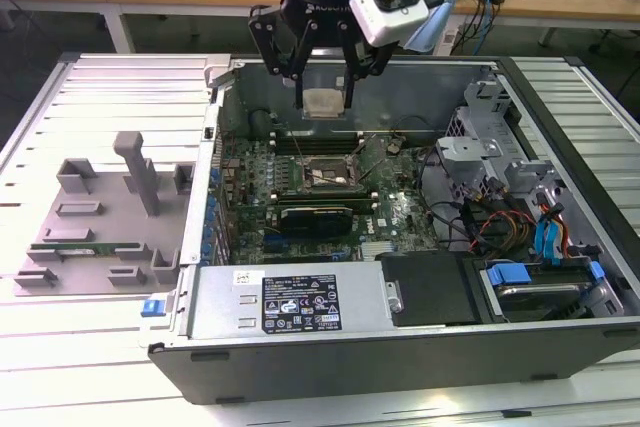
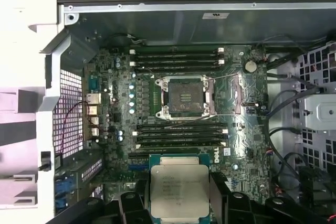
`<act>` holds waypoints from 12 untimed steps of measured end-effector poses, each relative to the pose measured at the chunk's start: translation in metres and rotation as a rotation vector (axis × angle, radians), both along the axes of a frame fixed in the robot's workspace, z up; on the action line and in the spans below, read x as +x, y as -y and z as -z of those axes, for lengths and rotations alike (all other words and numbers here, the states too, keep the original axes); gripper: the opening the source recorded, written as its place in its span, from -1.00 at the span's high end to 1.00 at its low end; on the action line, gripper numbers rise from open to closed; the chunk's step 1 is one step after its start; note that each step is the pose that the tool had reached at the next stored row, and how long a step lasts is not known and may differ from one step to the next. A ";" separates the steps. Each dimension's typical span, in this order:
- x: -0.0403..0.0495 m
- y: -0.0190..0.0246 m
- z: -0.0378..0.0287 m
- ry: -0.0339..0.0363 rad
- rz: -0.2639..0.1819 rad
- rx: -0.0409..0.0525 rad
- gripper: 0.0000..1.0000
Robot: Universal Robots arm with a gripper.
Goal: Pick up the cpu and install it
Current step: 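Pick up the cpu and move it towards the insertion slot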
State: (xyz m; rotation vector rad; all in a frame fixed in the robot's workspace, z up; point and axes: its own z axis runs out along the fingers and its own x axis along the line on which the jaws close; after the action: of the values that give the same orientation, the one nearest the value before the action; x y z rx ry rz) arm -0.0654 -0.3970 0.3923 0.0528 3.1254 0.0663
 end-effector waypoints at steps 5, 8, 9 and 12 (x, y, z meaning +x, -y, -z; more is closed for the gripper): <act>0.0000 0.0000 0.0076 0.0000 0.000 0.0000 -0.08; 0.0000 0.0000 0.0148 -0.0001 0.000 0.0000 -0.08; 0.0000 0.0000 0.0170 -0.0001 0.000 -0.0001 -0.08; 0.0000 0.0000 0.0243 0.0000 0.000 0.0000 -0.08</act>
State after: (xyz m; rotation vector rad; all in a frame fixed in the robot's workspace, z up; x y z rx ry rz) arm -0.0654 -0.3971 0.3680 0.0528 3.1254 0.0663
